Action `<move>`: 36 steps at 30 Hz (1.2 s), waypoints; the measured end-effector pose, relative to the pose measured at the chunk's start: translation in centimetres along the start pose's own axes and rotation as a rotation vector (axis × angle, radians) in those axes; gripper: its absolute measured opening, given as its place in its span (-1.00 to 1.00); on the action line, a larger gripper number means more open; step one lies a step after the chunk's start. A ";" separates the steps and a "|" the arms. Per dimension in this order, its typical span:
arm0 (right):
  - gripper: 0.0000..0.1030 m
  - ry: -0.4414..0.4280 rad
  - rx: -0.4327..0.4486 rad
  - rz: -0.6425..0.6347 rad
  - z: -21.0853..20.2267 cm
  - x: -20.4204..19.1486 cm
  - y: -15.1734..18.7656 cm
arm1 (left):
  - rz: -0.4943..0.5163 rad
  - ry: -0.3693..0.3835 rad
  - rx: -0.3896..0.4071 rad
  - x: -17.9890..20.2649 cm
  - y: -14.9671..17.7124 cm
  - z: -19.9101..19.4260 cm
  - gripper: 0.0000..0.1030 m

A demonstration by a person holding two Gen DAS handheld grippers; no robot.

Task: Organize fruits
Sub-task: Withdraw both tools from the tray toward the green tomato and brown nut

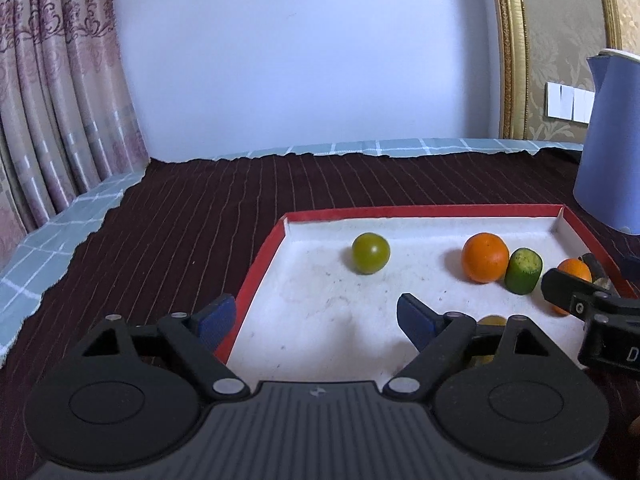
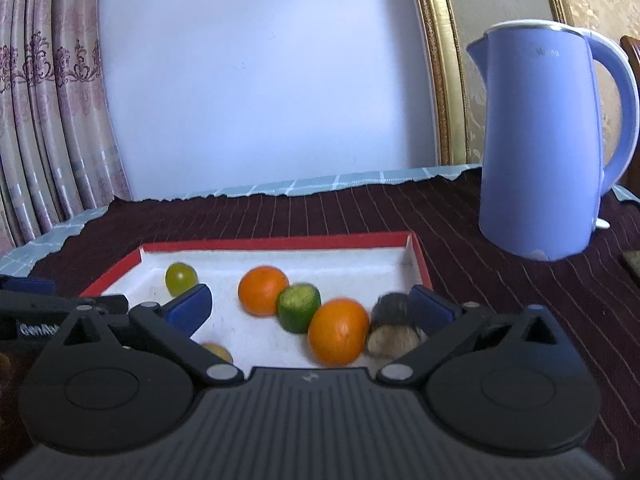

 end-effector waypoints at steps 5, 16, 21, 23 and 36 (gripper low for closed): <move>1.00 0.006 0.001 0.007 -0.6 0.0 0.6 | -0.015 -0.001 -0.001 -0.7 0.6 -0.5 0.71; 1.00 -0.001 0.022 0.025 -1.9 0.0 1.2 | -0.035 0.008 -0.007 -1.7 2.2 -1.4 0.71; 1.00 0.013 0.055 0.036 -3.0 0.1 1.4 | -0.047 0.018 -0.008 -2.2 2.9 -1.8 0.71; 1.00 0.024 0.073 0.043 -3.6 0.1 1.4 | -0.050 0.022 -0.013 -2.2 3.2 -1.8 0.71; 1.00 0.041 0.041 0.000 -5.7 -0.9 2.8 | -0.076 0.061 0.019 -3.4 5.0 -3.4 0.75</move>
Point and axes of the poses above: each gripper's, at about its wrist camera, not at the fingertips, and z roughly the way its jaws point, x to its right, y to its underside, the point moved 6 cm from there along z, roughly the way its jaws point, and after that the axes turned 5 degrees about y, right-handed, at the moved point
